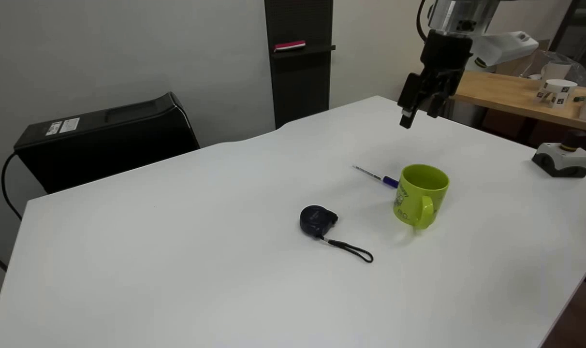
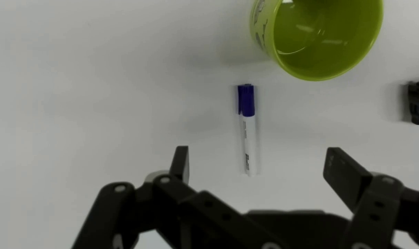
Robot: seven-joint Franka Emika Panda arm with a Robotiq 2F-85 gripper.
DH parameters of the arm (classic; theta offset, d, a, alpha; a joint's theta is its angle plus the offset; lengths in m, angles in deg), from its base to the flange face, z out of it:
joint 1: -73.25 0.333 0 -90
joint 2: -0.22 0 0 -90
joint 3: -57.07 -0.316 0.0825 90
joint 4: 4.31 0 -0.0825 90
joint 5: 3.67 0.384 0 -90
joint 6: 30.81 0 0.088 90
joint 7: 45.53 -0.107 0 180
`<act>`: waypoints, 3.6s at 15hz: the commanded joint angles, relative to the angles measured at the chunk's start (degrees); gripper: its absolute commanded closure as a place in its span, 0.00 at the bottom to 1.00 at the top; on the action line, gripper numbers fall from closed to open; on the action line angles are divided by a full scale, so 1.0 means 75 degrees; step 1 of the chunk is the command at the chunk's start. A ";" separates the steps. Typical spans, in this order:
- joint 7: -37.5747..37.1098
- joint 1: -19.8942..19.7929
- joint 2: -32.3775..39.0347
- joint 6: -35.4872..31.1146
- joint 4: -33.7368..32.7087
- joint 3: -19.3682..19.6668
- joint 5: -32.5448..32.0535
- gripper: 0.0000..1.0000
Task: Put the marker in the cup
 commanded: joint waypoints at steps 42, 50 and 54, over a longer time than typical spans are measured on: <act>-0.1546 0.0467 0.4140 0.0063 -0.3711 0.0077 -0.1456 0.00; -0.1874 0.0796 0.4454 0.0320 -0.4190 0.0296 -0.1579 0.60; -0.2096 0.0904 0.4508 0.0446 -0.4343 0.0479 -0.1732 0.88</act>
